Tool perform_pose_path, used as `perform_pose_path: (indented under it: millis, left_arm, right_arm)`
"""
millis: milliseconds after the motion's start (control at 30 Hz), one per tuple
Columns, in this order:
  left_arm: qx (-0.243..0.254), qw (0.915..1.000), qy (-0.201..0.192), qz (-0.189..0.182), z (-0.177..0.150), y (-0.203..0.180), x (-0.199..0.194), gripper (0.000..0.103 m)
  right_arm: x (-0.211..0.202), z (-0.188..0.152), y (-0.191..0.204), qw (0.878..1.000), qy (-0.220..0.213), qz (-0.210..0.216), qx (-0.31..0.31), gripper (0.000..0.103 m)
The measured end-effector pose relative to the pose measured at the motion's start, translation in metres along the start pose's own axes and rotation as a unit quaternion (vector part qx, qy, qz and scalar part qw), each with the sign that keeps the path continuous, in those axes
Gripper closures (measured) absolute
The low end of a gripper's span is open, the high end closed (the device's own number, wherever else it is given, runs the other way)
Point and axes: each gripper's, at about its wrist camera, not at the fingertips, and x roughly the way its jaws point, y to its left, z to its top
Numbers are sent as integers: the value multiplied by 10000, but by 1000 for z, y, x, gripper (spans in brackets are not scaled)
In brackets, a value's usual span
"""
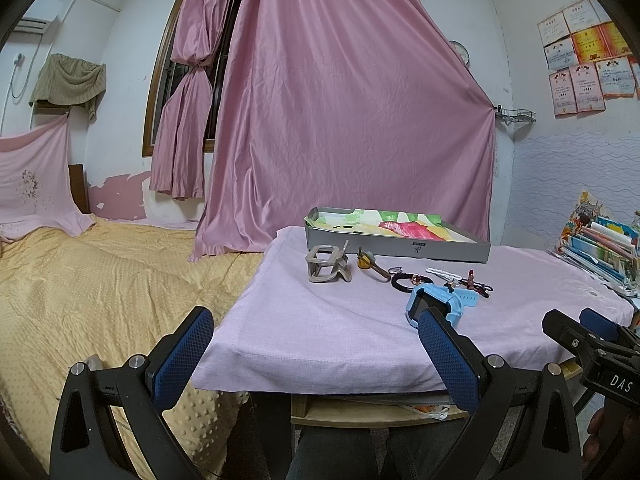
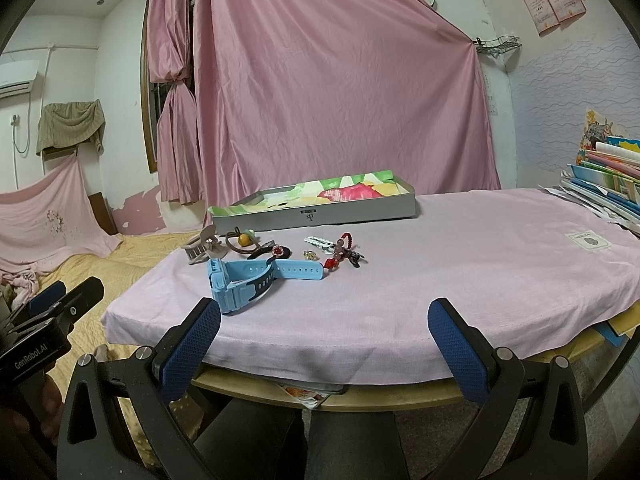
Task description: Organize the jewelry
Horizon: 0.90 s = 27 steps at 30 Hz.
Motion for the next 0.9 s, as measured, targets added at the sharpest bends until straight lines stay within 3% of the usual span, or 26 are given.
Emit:
perform_pose_path:
  millis: [400,700,900]
  left_arm:
    - [8,9999,7,-142,-4,-3,10,0]
    - [-139,9964,331,-772,3,-15,36,0]
    - [14,9929,586,-1033,0,-35,54,0]
  right_arm:
    - [4,0,-6,9999,-103,-87,59,1]
    - [10,19,-27,9993,-202,-293,84,1]
    - [29,30,-42,9997,-17,-214,91,1]
